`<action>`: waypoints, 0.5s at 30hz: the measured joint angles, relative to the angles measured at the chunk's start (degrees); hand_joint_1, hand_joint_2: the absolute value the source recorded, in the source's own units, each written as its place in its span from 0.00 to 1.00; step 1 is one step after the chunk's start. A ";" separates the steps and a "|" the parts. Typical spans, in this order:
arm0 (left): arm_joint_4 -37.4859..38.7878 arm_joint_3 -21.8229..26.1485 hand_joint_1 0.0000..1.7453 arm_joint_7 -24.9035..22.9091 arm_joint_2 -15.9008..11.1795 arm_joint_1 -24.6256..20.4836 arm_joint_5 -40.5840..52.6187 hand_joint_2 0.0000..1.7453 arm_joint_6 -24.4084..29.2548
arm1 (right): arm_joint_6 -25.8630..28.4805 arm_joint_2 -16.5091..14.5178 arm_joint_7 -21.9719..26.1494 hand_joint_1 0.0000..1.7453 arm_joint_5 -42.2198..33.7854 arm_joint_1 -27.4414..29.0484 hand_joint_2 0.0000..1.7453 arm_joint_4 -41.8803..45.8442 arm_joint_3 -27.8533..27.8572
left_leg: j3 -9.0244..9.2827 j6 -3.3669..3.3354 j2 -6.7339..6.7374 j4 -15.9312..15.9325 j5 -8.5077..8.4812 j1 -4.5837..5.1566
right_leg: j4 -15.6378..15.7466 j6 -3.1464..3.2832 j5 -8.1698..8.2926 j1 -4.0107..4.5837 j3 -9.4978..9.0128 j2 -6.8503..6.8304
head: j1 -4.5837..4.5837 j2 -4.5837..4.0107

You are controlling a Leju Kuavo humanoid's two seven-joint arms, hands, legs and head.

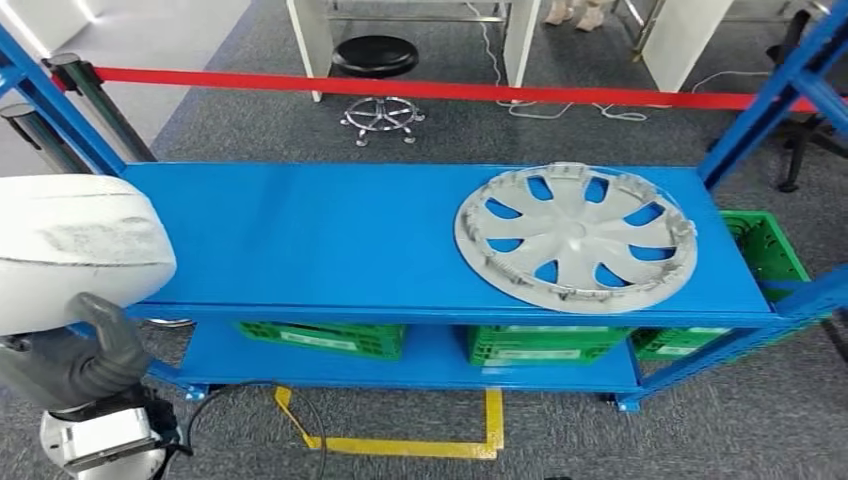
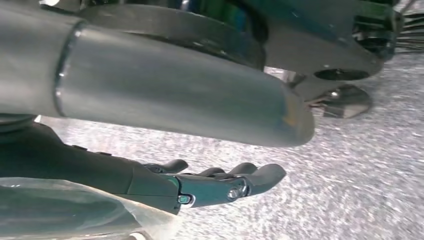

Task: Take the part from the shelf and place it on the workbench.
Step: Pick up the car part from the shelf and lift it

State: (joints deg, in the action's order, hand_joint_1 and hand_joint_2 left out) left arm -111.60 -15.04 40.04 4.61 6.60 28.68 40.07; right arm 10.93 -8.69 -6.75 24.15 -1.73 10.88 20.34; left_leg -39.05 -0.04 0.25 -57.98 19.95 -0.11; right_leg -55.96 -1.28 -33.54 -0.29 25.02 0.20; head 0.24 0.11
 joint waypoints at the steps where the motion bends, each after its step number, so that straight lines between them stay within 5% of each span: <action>1: -0.02 -0.36 1.00 -0.01 -0.16 0.80 -0.87 1.00 0.01 | 0.10 0.01 0.29 0.00 -0.02 0.05 0.00 0.01 0.18 | 0.04 0.35 0.02 0.15 -0.56 -0.07 | -0.03 0.34 0.28 0.06 0.54 -0.01 | -0.01 0.01; 3: -0.03 -0.85 1.00 -0.01 -0.33 2.55 -2.27 1.00 0.02 | 0.35 -0.01 0.92 0.00 0.18 0.14 0.00 0.01 0.46 | -0.33 1.03 -0.09 -0.52 0.56 -0.28 | 0.03 1.25 1.28 -0.01 1.47 -0.35 | -0.04 0.00; 7: 0.00 -1.16 1.00 0.00 -0.46 4.93 -3.02 1.00 0.02 | 0.68 -0.03 1.78 0.00 0.70 0.14 0.00 0.01 0.61 | -2.42 2.05 -0.22 -12.91 11.63 -0.44 | -0.12 2.17 3.79 -0.03 3.88 -0.90 | -0.39 0.00; 9: 0.03 -1.38 1.00 0.00 -0.49 5.51 -3.08 1.00 0.02 | 0.73 -0.03 1.81 0.00 0.74 0.13 0.00 0.01 0.65 | -1.29 2.09 -0.22 -16.44 12.42 -0.45 | -0.54 2.11 4.88 0.08 5.33 -1.07 | -0.39 0.00; 10: 0.03 -1.50 1.00 0.00 -0.50 5.70 -3.10 1.00 0.02 | 0.74 -0.03 1.81 0.00 0.75 0.12 0.00 0.01 0.67 | 0.68 1.96 -0.22 -14.90 11.38 -0.44 | -0.82 2.05 5.34 0.12 6.18 -1.13 | -0.39 0.00; 13: 0.02 -1.76 1.00 0.00 -0.52 5.89 -3.11 1.00 0.02 | 0.76 -0.04 1.84 0.00 0.76 0.04 0.00 0.02 0.73 | 9.18 1.13 -0.29 -3.12 9.70 -0.25 | -1.67 1.61 6.30 0.26 7.96 -1.11 | -0.37 0.00; 15: 0.02 -1.87 1.00 0.00 -0.54 5.97 -3.02 1.00 0.02 | 0.82 -0.05 1.92 0.00 0.87 -0.01 0.00 0.03 0.74 | 11.38 0.63 -0.35 0.75 10.35 0.00 | -1.87 1.16 6.84 0.33 8.43 -1.08 | -0.33 0.00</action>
State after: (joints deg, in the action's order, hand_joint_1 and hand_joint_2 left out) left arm -111.58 -16.91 40.04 4.07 12.57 25.66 40.09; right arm 11.76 -8.74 -4.83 25.02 -1.74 10.91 21.09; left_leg -27.67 0.59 -0.10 -57.23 30.30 -0.11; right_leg -57.82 -0.11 -26.70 0.04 33.45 -0.88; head -0.09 0.11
